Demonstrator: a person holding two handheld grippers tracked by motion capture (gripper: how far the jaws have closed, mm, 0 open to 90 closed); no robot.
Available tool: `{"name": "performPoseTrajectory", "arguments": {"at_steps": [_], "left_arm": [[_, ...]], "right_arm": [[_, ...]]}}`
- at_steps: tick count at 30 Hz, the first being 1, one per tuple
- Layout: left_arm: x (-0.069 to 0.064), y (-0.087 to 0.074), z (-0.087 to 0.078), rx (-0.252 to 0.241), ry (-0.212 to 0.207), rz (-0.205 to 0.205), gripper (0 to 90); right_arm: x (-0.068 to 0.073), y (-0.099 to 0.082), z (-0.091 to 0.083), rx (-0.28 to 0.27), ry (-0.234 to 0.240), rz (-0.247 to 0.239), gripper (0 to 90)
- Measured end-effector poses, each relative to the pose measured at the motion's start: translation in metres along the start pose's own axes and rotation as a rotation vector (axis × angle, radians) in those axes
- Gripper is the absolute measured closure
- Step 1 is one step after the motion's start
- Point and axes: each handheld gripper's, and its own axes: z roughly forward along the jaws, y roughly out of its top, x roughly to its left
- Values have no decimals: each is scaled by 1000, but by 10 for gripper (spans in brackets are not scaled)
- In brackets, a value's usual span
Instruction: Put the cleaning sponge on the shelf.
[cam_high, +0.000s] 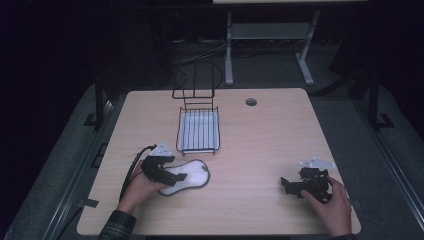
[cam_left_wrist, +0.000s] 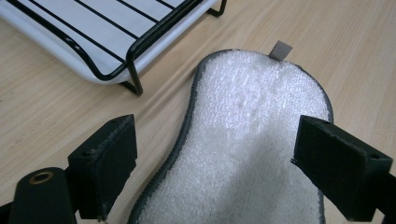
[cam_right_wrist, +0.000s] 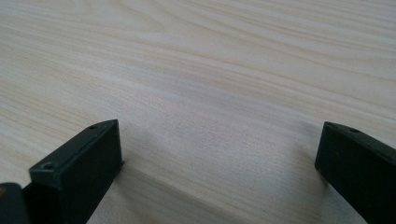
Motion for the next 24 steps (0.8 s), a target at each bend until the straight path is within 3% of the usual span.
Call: {"name": "performPoseTrajectory", "arguments": {"at_steps": [9,17,24], "left_arm": [[-9,-3,8,50,-27,29,128],[-10,-5,8,57,-22,25,128],[-13,-5,10,69,-7,47,127]], "right_arm": [[0,0,0,0,0,0,1],[0,0,0,0,0,-1,1],[0,0,0,0,0,-1,1]]}}
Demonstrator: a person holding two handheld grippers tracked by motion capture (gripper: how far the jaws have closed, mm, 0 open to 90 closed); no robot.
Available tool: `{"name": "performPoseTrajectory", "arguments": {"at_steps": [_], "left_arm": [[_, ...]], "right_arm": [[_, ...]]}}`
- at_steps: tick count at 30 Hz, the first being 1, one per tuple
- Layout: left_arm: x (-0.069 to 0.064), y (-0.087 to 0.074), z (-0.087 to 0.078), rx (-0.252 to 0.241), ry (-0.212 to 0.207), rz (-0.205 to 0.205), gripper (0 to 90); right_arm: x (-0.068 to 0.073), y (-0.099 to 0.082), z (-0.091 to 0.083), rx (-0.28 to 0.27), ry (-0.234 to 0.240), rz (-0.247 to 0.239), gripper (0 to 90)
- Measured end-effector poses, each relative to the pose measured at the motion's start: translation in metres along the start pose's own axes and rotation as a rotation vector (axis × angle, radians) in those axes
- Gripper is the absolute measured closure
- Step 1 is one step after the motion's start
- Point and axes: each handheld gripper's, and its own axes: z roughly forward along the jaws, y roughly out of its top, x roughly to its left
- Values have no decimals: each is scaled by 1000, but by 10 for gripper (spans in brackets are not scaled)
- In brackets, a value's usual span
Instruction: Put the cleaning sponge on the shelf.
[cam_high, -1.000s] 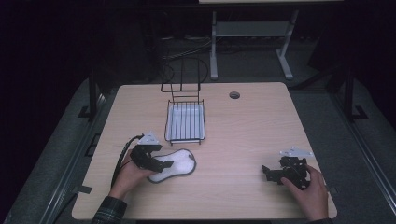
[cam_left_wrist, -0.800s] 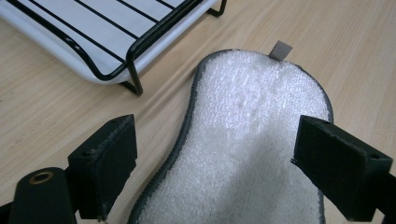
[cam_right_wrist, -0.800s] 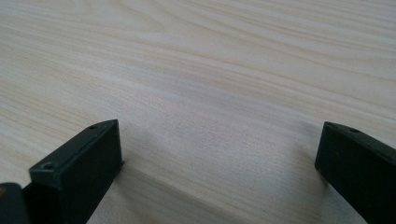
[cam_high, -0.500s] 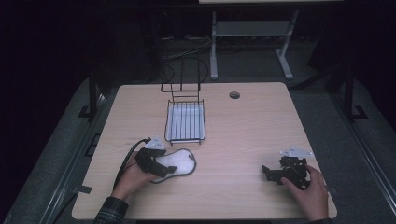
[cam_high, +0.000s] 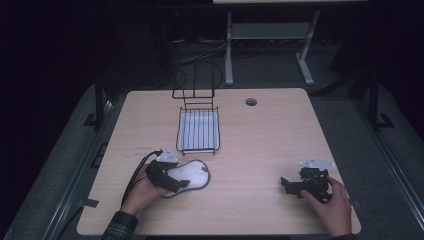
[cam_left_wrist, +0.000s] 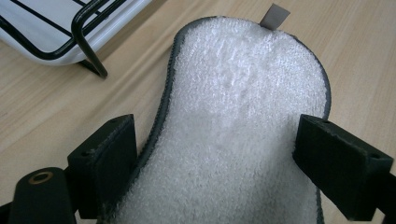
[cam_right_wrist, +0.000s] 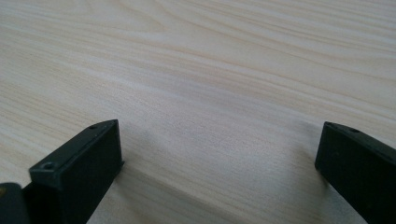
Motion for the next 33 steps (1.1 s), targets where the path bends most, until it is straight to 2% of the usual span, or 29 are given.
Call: {"name": "performPoseTrajectory", "arguments": {"at_steps": [5,12,16,21,28,32,33], "left_arm": [[-2,1,0,9,3,7,127],[3,-1,4,-1,-61,-18,130],[4,-1,3,-2,-72,-5,143],[5,-1,2,-8,-86,-10,200],[5,-1,-2,-11,-88,-41,292],[4,1,-6,-7,-72,-23,343],[4,2,-8,-25,-74,-26,384]], "right_arm": [[0,0,0,0,0,0,1],[0,0,0,0,0,0,1],[0,0,0,0,0,0,1],[0,0,0,0,0,0,1],[0,0,0,0,0,0,1],[0,0,0,0,0,0,1],[0,0,0,0,0,0,1]]}}
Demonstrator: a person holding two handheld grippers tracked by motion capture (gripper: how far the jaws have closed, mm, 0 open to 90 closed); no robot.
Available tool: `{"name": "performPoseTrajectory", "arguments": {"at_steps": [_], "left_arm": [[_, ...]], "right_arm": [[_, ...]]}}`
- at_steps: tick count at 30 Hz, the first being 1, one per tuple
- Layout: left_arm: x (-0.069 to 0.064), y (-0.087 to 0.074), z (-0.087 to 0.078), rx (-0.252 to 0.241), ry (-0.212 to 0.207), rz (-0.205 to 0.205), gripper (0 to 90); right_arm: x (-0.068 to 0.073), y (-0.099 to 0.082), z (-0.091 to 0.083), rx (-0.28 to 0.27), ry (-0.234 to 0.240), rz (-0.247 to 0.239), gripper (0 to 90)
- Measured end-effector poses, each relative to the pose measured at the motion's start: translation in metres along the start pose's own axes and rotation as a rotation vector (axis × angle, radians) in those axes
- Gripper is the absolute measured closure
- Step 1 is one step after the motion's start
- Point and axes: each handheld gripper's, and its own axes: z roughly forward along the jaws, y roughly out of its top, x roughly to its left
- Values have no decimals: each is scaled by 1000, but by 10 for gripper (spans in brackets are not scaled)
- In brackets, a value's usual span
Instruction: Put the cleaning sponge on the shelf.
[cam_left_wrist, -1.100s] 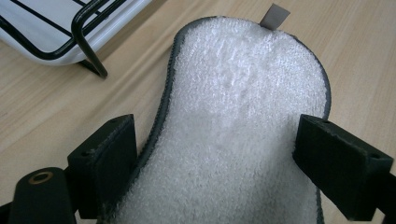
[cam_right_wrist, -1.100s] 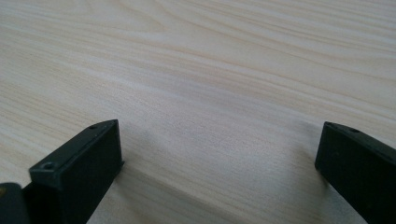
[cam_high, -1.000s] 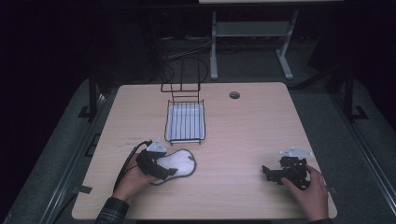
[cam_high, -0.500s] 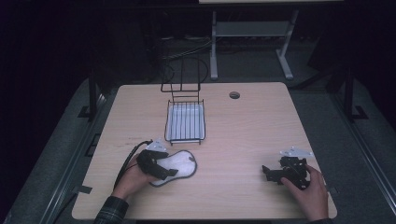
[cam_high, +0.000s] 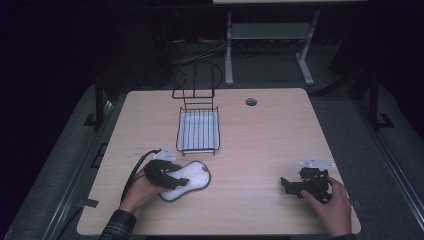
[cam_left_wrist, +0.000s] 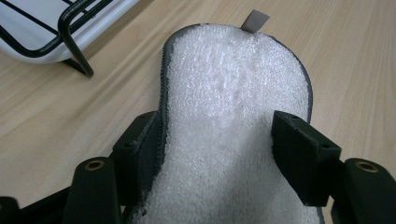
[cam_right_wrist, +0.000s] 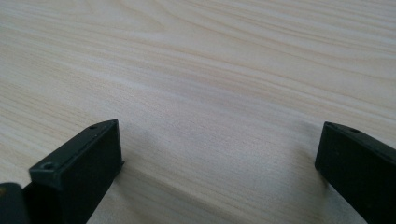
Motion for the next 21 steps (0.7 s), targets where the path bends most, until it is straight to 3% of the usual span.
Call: {"name": "performPoseTrajectory", "arguments": {"at_steps": [2,9,21], "left_arm": [[0,1,-3,-8,-2,7,524],[1,2,-12,-46,-13,-1,717],[2,5,-26,-120,-73,-53,823]], "right_arm": [[0,0,0,0,0,0,1],[0,0,0,0,0,0,1],[0,0,0,0,0,0,1]]}}
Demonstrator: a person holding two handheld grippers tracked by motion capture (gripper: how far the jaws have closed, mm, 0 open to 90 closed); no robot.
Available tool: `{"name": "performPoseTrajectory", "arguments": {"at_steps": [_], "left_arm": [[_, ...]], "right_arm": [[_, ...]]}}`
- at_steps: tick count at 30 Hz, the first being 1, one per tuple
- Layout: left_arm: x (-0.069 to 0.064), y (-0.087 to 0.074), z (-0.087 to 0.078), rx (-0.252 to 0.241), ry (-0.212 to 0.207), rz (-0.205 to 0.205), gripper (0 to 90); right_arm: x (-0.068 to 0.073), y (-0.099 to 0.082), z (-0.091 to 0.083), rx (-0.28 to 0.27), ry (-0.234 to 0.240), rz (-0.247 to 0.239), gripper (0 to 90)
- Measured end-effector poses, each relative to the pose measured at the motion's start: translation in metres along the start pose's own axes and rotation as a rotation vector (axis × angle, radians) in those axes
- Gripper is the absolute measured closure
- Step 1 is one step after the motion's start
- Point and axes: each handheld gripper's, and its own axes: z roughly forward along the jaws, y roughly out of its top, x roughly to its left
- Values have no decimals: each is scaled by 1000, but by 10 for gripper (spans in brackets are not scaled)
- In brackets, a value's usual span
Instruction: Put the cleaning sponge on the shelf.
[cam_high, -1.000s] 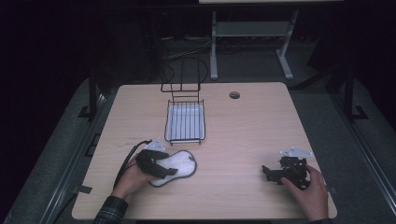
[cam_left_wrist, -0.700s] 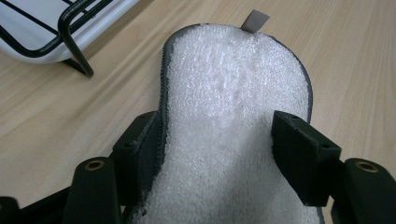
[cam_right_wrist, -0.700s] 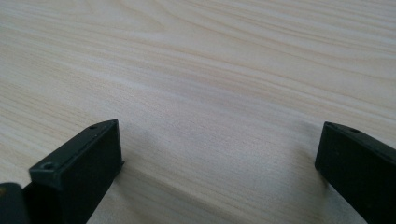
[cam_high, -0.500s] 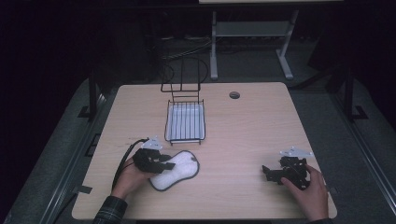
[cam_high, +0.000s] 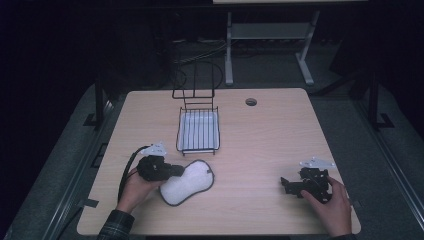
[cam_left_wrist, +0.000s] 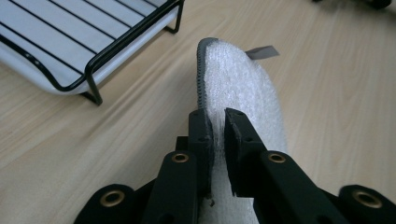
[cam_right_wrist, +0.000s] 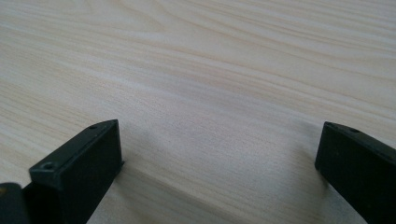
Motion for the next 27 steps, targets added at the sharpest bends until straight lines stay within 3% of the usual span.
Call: {"name": "performPoseTrajectory", "arguments": {"at_steps": [7,20,27], "left_arm": [[-2,3,-5,-16,-20,-15,845],[-3,5,-8,-41,3,-70,843],[-8,8,-13,-52,-2,-58,853]], "right_arm": [[0,0,0,0,0,0,1],[0,0,0,0,0,0,1],[0,0,0,0,0,0,1]]}}
